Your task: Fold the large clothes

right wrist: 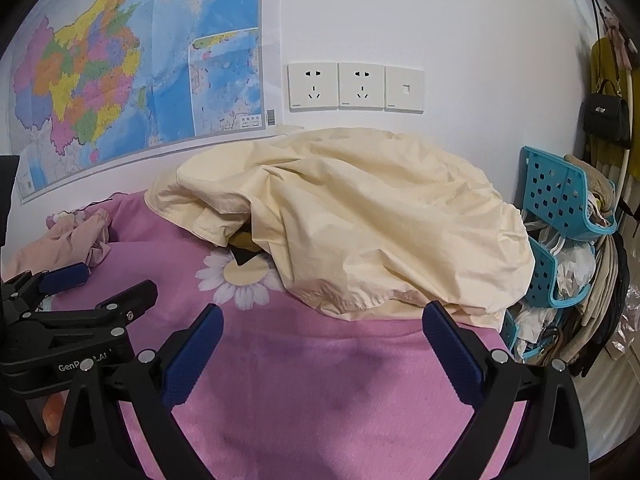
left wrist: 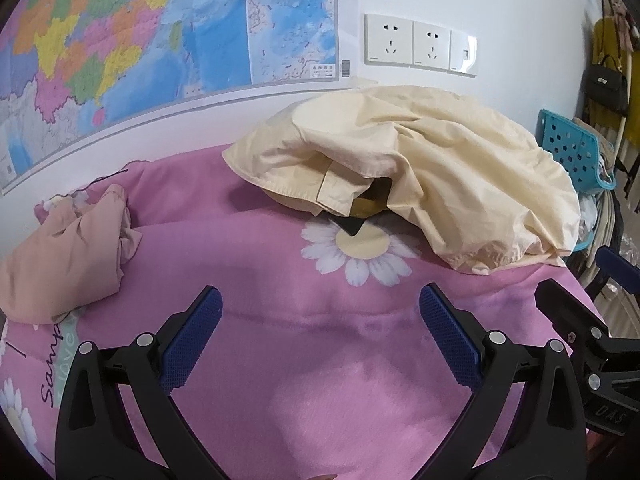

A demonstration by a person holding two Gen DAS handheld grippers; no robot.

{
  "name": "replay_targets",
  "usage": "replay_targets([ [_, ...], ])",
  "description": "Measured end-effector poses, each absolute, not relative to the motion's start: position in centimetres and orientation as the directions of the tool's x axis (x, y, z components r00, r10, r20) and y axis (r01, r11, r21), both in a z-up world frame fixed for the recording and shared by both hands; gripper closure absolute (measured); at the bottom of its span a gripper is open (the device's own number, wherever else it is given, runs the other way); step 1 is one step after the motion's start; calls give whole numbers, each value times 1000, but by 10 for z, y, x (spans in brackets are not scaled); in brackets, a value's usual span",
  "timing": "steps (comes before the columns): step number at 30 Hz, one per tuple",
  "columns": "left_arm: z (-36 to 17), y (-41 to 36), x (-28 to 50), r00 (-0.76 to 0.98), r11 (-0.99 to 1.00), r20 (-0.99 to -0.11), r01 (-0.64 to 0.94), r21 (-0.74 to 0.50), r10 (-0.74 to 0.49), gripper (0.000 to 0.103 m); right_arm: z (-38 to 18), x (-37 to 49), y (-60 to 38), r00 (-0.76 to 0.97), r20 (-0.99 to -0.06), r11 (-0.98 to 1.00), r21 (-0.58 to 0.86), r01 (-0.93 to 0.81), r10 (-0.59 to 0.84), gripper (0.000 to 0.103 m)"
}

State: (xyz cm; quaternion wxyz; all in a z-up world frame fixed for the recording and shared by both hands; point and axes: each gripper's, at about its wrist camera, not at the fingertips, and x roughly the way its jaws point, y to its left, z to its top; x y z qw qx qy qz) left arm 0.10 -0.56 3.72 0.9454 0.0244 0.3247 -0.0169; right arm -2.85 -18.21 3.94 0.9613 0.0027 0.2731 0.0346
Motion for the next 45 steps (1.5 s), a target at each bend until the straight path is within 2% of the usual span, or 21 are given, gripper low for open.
replay_targets([
  [45,44,-7,30,790,999,-613,45,14,-27,6,51,1,-176,862,-495,993,3,-120,106,6],
])
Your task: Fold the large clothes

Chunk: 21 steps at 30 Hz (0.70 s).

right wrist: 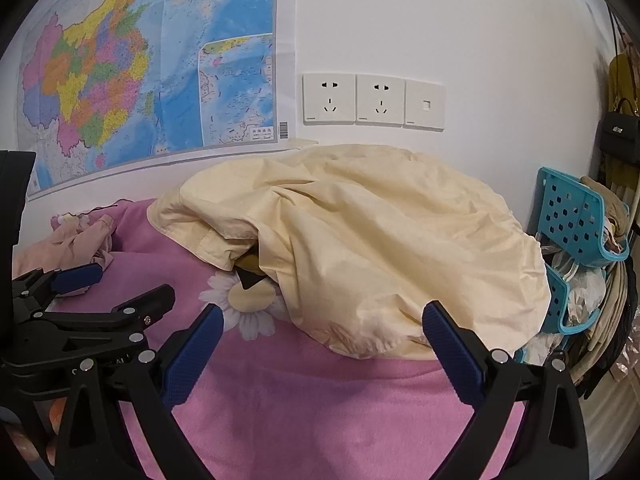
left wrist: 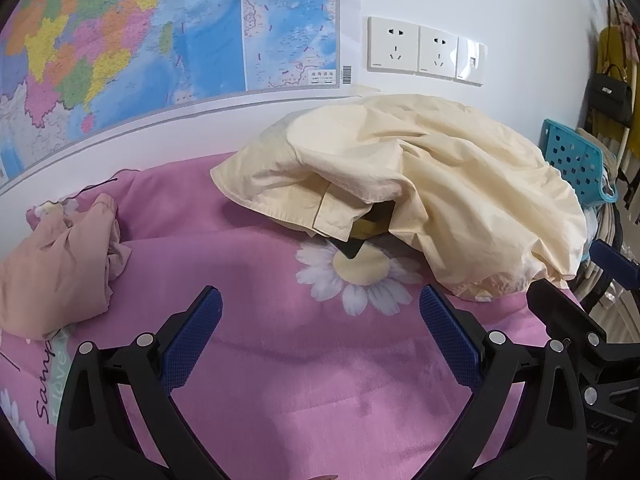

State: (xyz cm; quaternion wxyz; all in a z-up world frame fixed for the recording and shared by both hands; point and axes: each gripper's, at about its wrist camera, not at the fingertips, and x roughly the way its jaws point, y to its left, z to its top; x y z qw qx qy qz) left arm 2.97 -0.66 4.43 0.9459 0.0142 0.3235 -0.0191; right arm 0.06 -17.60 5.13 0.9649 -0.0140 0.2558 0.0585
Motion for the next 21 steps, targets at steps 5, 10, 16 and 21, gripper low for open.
replay_targets([
  [5,42,-6,39,785,999,-619,47,18,-26,5,52,11,-175,860,-497,991,2,-137,120,6],
  [10,35,9,54,772,1000,-636,2,21,12,6,54,37,-174,854,-503,986,-14,-164,135,6],
  [16,28,40,71,750,997,-657,-75,29,76,6,42,90,-153,829,-552,969,-140,-201,92,6],
  [21,23,58,80,735,993,-668,-111,47,113,6,27,121,-121,814,-574,929,-246,-277,91,6],
])
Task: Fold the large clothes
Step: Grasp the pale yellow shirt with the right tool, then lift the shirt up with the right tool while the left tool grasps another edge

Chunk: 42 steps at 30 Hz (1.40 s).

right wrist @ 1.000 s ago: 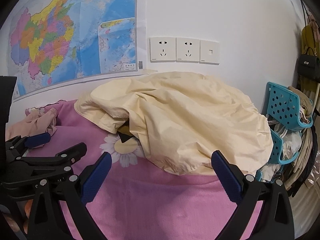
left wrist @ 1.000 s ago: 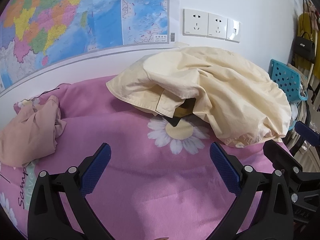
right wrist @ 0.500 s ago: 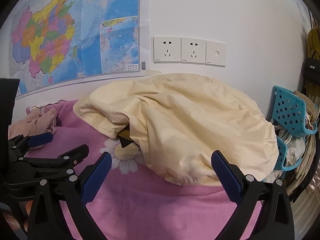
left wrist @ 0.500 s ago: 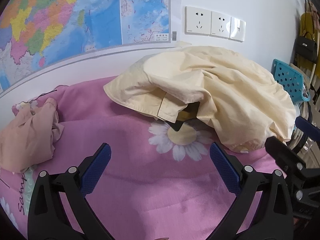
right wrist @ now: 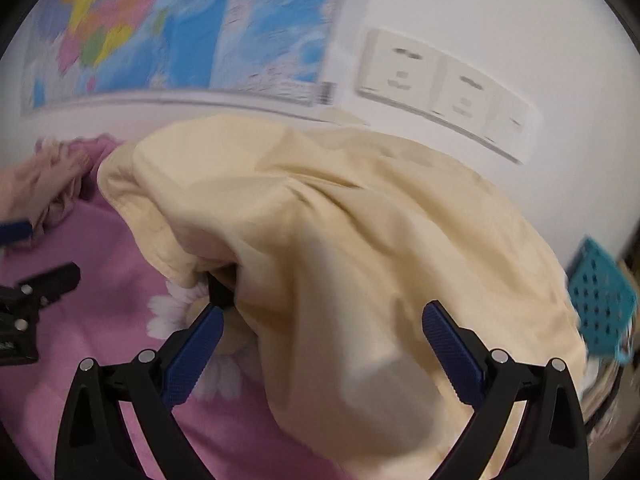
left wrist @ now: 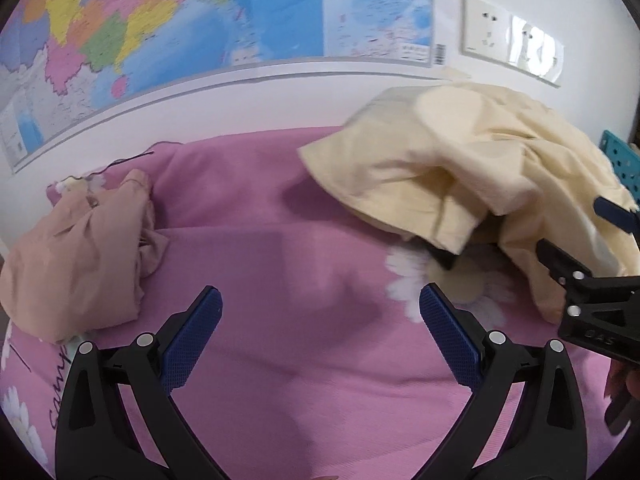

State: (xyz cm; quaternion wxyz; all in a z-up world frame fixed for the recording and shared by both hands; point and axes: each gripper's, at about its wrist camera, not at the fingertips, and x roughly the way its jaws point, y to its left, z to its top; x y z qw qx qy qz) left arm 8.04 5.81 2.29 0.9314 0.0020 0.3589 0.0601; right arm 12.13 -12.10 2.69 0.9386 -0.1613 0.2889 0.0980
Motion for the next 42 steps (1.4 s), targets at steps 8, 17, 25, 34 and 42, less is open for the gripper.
replay_targets([
  [8,16,78,95,712,988,-686,-132,76,148,6,29,166,-78,817,-564,875,-326,-358,125,61],
  [17,26,99,112,780,997,-621,-53,58,77,6,152,134,-161,862,-398,931,-46,-362,315,98],
  [25,52,44,131,820,938,-486,347,0,-303,6,273,106,-245,925,-232,953,56,-297,302,98],
  [34,85,-25,169,724,795,-340,588,-149,-600,6,327,95,-296,942,-129,945,150,-290,310,99],
  [42,85,-80,234,664,756,-375,625,-198,-647,74,331,78,-333,951,-109,946,183,-266,289,99],
])
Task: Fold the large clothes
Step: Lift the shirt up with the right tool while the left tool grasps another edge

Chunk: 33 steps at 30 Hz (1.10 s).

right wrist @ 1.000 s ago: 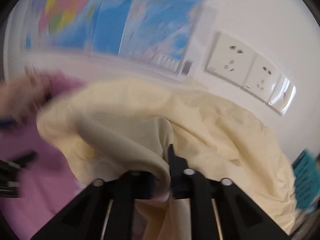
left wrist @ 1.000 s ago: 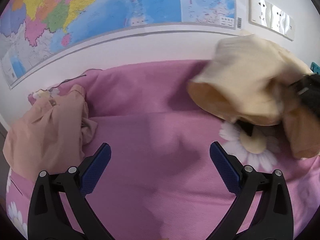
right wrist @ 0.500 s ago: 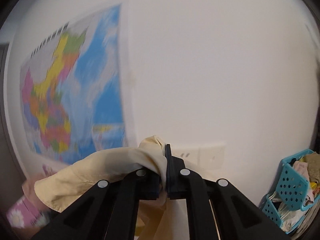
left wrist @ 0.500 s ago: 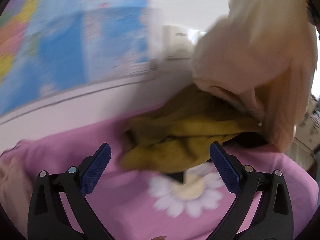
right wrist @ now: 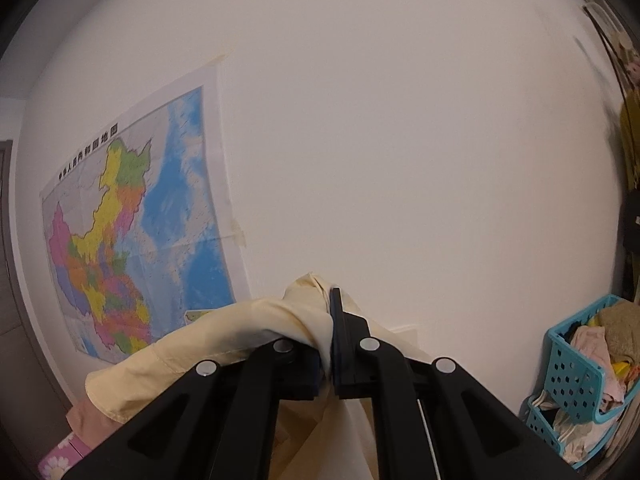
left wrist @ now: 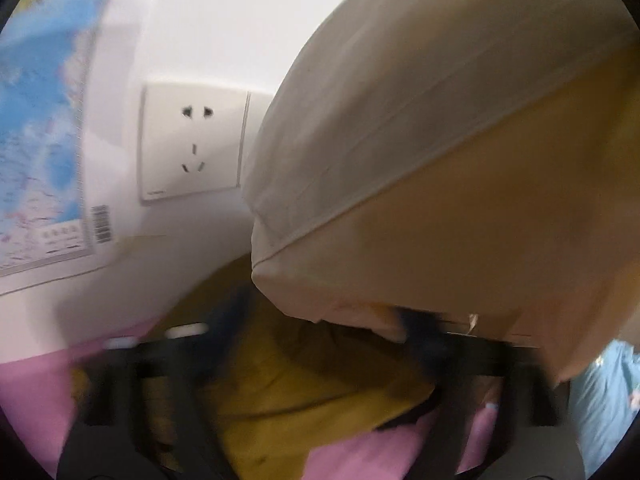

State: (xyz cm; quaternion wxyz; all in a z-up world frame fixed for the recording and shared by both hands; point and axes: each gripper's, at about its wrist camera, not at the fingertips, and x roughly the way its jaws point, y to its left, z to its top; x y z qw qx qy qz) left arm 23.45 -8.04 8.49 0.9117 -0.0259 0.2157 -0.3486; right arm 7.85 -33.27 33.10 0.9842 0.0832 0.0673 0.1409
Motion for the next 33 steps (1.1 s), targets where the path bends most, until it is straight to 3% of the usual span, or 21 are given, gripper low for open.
replay_targets([
  [2,91,-86,240,652,750,-384,625,-218,-654,96,331,74,-343,956,-109,949,194,-249,273,99],
  [3,98,-87,240,657,753,-379,618,-225,-652,98,333,72,-349,958,-109,950,198,-242,266,99],
  [6,130,-96,225,687,765,-349,621,-173,-637,100,346,57,-364,968,-97,957,200,-208,230,99],
  [12,226,-92,161,745,764,-170,634,-118,-645,100,405,-19,-375,979,45,967,154,-202,198,99],
  [19,314,11,47,844,842,-24,531,-98,-535,101,461,-127,-370,953,157,957,92,-276,260,99],
  [22,328,56,-17,888,887,-5,458,-54,-459,101,457,-158,-366,933,158,937,83,-338,323,98],
  [28,340,117,-175,947,947,-37,321,25,-320,101,419,-195,-337,844,58,840,79,-537,534,98],
  [33,347,148,-247,976,975,-44,214,53,-212,101,402,-220,-311,740,17,738,64,-672,672,98],
])
